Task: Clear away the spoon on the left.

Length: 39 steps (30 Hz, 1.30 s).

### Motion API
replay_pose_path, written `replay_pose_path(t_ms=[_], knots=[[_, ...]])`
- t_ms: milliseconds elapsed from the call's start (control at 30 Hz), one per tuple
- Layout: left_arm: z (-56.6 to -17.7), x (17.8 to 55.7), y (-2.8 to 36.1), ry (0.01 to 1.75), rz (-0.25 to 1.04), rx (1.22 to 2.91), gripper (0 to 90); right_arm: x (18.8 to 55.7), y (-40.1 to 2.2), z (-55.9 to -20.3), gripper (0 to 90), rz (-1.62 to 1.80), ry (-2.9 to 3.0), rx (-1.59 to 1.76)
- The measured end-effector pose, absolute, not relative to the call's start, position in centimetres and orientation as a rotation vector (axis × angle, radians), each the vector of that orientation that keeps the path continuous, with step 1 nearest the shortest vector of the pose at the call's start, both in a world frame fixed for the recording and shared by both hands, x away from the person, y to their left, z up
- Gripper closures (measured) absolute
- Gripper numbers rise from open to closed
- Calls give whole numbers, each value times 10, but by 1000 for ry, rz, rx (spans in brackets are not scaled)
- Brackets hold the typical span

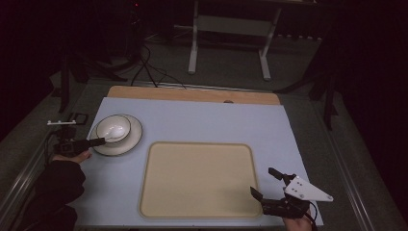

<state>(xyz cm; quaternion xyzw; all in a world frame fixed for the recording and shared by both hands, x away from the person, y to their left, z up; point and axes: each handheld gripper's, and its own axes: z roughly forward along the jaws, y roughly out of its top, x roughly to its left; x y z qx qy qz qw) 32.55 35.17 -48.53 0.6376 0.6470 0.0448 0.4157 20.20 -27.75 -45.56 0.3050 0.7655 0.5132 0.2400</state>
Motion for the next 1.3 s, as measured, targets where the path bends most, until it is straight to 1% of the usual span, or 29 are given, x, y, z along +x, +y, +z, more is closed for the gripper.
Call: replay_pose_path(t_ms=[133,267,367,700,1300], knots=[[-482,327,346,1622,137,1660,786,202,-278,-456,140,1408,2095,837],[-480,328,341,1615,133,1690,840,202,-278,-456,141,1409,2095,843],[-479,329,339,1619,143,1697,846,202,-278,-456,141,1408,2096,841],[-476,324,341,1631,173,1655,851,202,-279,-455,141,1411,2089,849],[-449,300,342,1613,268,1611,851,200,-279,-454,140,1406,2074,833]])
